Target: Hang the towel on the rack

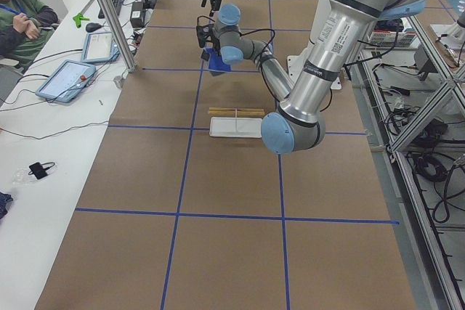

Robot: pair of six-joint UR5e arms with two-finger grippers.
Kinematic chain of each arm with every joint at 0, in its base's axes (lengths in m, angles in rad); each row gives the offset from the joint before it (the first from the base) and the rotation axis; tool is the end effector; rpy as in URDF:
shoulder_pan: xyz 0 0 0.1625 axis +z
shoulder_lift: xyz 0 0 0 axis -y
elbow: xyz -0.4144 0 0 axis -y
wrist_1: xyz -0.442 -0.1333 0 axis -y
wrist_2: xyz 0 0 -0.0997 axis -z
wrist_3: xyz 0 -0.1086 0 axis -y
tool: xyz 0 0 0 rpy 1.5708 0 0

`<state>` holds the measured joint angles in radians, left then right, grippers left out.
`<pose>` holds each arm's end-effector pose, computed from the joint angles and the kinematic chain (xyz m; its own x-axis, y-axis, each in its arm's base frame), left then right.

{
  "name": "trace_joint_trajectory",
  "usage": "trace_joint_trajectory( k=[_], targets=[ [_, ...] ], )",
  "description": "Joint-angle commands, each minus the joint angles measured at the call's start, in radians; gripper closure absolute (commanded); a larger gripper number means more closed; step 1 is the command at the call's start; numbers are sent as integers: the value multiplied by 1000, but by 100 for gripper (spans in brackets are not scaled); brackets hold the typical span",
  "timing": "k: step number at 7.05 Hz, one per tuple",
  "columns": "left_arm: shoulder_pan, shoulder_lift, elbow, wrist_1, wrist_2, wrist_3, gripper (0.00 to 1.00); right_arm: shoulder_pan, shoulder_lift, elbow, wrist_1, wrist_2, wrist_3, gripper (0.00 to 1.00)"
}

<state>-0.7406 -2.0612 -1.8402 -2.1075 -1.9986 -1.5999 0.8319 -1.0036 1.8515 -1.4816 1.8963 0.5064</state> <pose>0.4111 -0.4954 0.1544 0.1905 -0.2101 -0.9589 0.3249 0.9353 -0.1403 -0.3696 -0.5521 0.1611 0.6541 -0.5123 0.5564 0.0932 0.7847 0.6129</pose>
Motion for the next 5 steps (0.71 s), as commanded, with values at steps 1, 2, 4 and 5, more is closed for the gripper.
trace_joint_trajectory(
  k=[1, 2, 4, 5],
  targets=[
    [-81, 99, -33, 1, -69, 107, 100, 154, -1, -139, -3, 191, -58, 0],
    [-120, 145, -45, 1, -92, 179, 100, 215, -4, -196, -3, 252, -49, 0],
    [-144, 222, -68, 1, -106, 297, 100, 329, -93, -242, -3, 333, -198, 0],
    [-152, 274, -71, 1, -108, 363, 100, 376, -143, -242, -5, 333, -312, 0]
  ],
)
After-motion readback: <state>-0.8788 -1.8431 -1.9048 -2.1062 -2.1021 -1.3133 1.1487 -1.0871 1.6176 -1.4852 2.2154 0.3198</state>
